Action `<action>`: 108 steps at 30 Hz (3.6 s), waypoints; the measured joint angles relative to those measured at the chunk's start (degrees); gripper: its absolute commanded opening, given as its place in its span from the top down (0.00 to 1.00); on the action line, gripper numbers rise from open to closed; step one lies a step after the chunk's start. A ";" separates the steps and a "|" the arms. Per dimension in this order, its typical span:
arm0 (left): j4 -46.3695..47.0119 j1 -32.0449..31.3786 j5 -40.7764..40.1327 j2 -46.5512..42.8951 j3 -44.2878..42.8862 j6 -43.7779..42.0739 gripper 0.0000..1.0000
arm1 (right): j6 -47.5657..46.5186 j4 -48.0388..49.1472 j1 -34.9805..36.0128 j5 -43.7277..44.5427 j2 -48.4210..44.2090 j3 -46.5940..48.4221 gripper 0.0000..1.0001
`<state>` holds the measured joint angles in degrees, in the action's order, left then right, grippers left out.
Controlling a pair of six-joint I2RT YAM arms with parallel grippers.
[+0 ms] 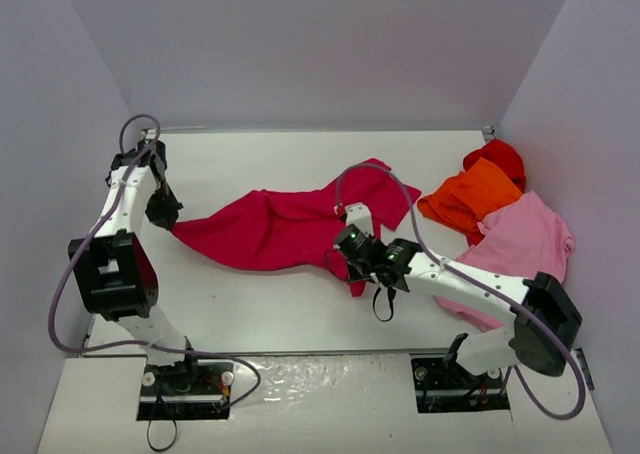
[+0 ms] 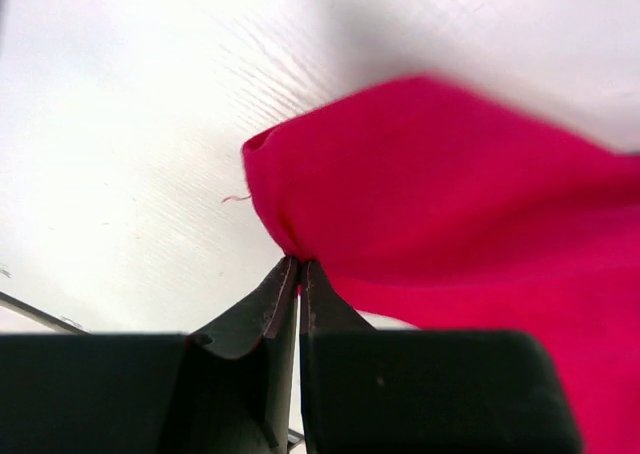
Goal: Fold and stack the t-shirts
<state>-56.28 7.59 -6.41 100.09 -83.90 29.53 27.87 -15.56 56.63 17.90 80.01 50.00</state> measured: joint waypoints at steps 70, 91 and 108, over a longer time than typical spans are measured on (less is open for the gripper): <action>-13.93 -6.32 -3.48 -12.55 -55.58 -9.83 1.00 | -36.07 6.70 -27.80 11.64 9.39 66.30 1.00; -12.69 -6.03 -0.60 -18.23 -46.73 -9.78 1.00 | -27.84 1.05 -34.69 1.66 -5.81 53.84 1.00; -12.43 -9.15 -2.68 -35.76 -50.51 -9.70 1.00 | -23.54 -6.49 -34.39 -4.51 -22.18 57.34 1.00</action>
<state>-68.71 -1.56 -9.09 64.33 -134.41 19.83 4.33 -22.05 22.24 13.39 57.83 107.34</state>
